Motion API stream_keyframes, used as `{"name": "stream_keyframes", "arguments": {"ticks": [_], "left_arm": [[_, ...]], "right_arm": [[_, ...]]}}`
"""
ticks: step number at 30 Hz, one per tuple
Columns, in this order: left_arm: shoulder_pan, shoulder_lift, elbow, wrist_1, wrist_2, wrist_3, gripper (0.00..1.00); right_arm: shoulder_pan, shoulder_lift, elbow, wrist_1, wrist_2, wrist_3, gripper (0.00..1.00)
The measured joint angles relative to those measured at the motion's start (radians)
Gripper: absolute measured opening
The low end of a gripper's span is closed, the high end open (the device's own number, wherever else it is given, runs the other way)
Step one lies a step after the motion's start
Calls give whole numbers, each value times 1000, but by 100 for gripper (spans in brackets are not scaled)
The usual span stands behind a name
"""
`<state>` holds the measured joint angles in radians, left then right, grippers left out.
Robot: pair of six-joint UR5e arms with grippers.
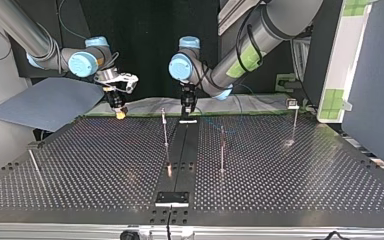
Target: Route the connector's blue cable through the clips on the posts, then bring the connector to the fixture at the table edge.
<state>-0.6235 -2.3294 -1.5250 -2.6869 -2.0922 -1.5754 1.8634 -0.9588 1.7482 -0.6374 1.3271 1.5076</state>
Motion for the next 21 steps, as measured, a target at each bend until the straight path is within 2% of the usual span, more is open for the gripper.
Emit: {"name": "stream_keyframes", "arguments": {"ticks": [15, 21], "left_arm": [[-6, 3, 1, -26, -4, -4, 0], [-6, 25, 1, -28, -13, -7, 0]], "right_arm": [[-3, 0, -10, -8, -10, 7, 0], [-3, -1, -17, -8, -10, 7, 0]]}}
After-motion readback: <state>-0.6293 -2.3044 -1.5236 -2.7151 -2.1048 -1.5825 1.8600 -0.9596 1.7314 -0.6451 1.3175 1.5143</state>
